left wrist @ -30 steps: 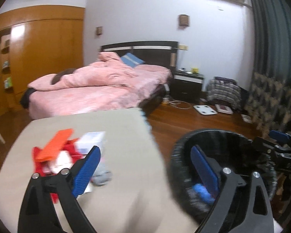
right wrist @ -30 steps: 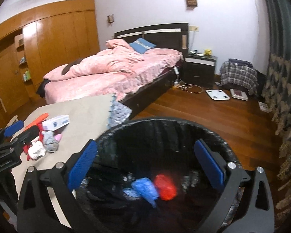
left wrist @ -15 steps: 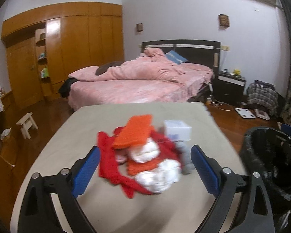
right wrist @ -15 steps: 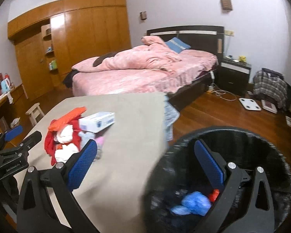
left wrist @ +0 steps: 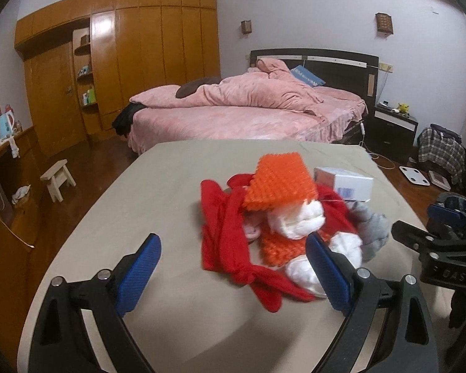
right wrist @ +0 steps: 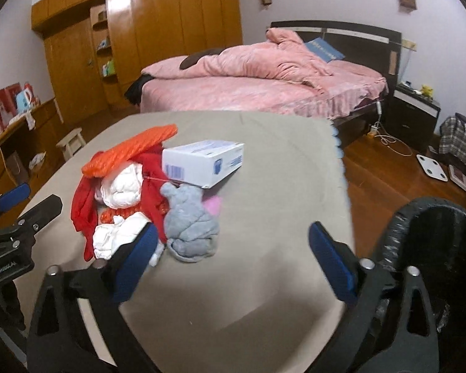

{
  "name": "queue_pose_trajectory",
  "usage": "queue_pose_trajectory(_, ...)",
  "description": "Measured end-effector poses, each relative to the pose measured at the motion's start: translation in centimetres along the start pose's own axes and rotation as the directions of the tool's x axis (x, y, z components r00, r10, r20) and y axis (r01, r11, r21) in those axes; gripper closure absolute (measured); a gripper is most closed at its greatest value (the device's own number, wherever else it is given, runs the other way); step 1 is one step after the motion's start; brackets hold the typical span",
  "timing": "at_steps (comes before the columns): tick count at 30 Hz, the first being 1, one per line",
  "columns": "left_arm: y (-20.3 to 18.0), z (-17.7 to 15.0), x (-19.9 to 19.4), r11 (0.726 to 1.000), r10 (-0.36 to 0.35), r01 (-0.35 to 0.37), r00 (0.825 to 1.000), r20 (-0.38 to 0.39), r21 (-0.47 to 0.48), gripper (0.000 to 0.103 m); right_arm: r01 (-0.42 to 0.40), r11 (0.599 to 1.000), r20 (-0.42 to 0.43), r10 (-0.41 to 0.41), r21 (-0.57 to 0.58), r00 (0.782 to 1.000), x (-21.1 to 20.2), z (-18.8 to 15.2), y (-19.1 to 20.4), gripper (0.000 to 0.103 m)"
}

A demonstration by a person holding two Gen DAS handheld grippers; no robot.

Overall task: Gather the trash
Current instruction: 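Grasp the grey knit item with the right tool while the left tool grasps the red cloth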

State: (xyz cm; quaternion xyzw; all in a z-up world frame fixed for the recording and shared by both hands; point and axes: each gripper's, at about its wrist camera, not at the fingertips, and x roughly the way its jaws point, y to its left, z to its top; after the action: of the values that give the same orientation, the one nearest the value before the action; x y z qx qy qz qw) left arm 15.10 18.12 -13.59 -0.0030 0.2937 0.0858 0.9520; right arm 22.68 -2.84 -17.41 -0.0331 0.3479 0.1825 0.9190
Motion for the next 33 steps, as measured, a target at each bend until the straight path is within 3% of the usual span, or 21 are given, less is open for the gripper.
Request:
queue_pose_trajectory(6, 0.8, -0.3, 1.1, 1.0, 0.003, -0.003, 1.0, -0.024, -0.014, 0.011, -0.046, 0.999, -0.077, 0.044, -0.027, 0.996, 2.1, 0.0, 1.2, 0.032)
queue_pose_trajectory(12, 1.4, -0.2, 2.1, 0.999, -0.003, 0.002, 0.999, -0.043, -0.033, 0.011, -0.104, 0.994, -0.141, 0.098, -0.037, 0.985, 3.4, -0.4, 1.8, 0.061)
queue_pose_trajectory(22, 2.0, 0.0, 3.8, 0.999, -0.02, 0.016, 0.996, -0.09, -0.046, 0.022, -0.106, 0.994, -0.08, 0.104, -0.015, 0.991, 0.8, -0.9, 1.5, 0.065)
queue_pose_trajectory(25, 1.8, 0.1, 4.5, 0.999, -0.028, 0.025, 0.994, -0.108, -0.033, 0.033, -0.099, 0.995, -0.079, 0.097, -0.03, 0.992, 0.5, -1.1, 1.5, 0.065)
queue_pose_trajectory(28, 1.5, 0.0, 5.9, 0.998, -0.061, 0.058, 0.984, -0.166, -0.028, 0.064, -0.098, 0.995, -0.079, 0.096, -0.027, 0.992, 0.4, -1.1, 1.4, 0.065)
queue_pose_trajectory(29, 1.5, 0.0, 6.1, 0.997, -0.073, 0.069, 0.981, -0.178, -0.03, 0.081, -0.098, 0.995, -0.077, 0.095, -0.028, 0.992, 0.4, -1.0, 1.3, 0.065)
queue_pose_trajectory(30, 1.5, 0.0, 6.1, 0.997, -0.08, 0.075, 0.98, -0.182, -0.034, 0.087, -0.096, 0.995, -0.075, 0.094, -0.032, 0.993, 0.3, -1.0, 1.4, 0.065)
queue_pose_trajectory(33, 1.9, 0.0, 5.4, 0.996, -0.086, 0.079, 0.985, -0.15, -0.051, 0.094, -0.098, 0.994, -0.065, 0.095, -0.041, 0.993, -0.1, -0.8, 1.5, 0.065)
